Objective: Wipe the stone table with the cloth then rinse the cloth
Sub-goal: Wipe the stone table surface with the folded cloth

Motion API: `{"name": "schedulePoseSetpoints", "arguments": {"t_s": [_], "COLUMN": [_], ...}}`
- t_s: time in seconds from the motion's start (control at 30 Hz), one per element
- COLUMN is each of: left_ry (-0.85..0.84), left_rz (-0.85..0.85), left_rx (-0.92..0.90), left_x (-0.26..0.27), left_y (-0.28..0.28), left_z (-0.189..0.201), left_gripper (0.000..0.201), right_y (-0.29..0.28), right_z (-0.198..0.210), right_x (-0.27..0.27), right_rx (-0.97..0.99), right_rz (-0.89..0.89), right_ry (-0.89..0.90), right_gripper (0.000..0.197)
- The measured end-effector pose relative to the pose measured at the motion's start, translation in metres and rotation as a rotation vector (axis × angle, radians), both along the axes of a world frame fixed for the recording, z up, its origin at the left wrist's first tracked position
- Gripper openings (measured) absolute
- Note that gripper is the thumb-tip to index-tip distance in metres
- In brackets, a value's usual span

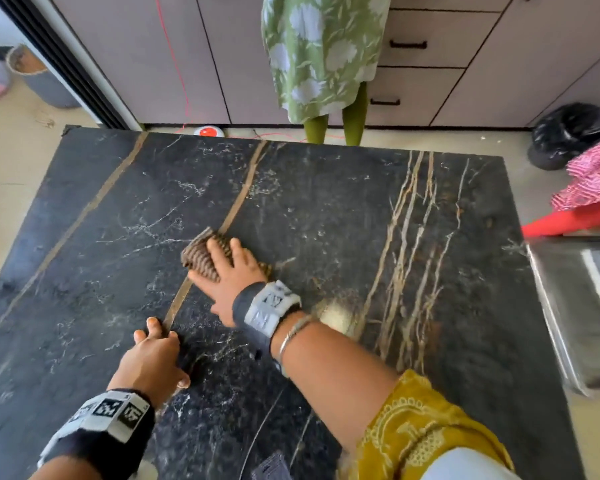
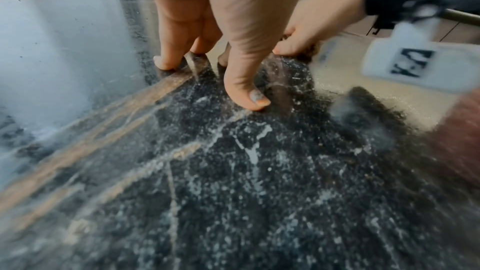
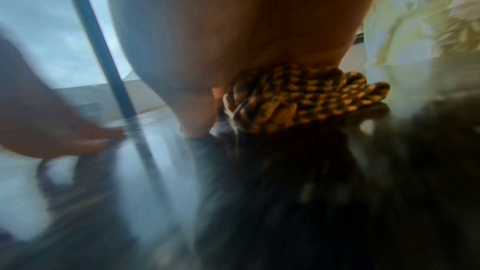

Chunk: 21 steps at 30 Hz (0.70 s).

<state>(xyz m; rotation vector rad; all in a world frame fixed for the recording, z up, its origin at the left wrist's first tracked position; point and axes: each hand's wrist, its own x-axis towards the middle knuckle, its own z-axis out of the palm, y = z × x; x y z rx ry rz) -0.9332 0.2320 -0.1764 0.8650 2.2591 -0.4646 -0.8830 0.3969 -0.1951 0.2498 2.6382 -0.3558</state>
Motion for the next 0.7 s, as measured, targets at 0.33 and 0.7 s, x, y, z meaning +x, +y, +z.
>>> {"name": "schedulePoseSetpoints", "arguments": {"t_s": [0.33,0.7], "left_ry": [0.144,0.008], "left_rz": [0.053,-0.261], "left_rx": [0.17,0.348], "left_x": [0.034,0.087], "left_y": [-0.044,-0.079], "left_z": [-0.012,0.011], "left_gripper": [0.073,0.075], "right_y": [-0.105,-0.167], "right_z": [0.007,0.016], "right_x": [0.149,0.226], "right_rx": [-0.13,-0.105], "right_rz": [0.021,-0.304], "right_ry": [-0.029,0.015], "right_gripper": [0.062,0.064]}}
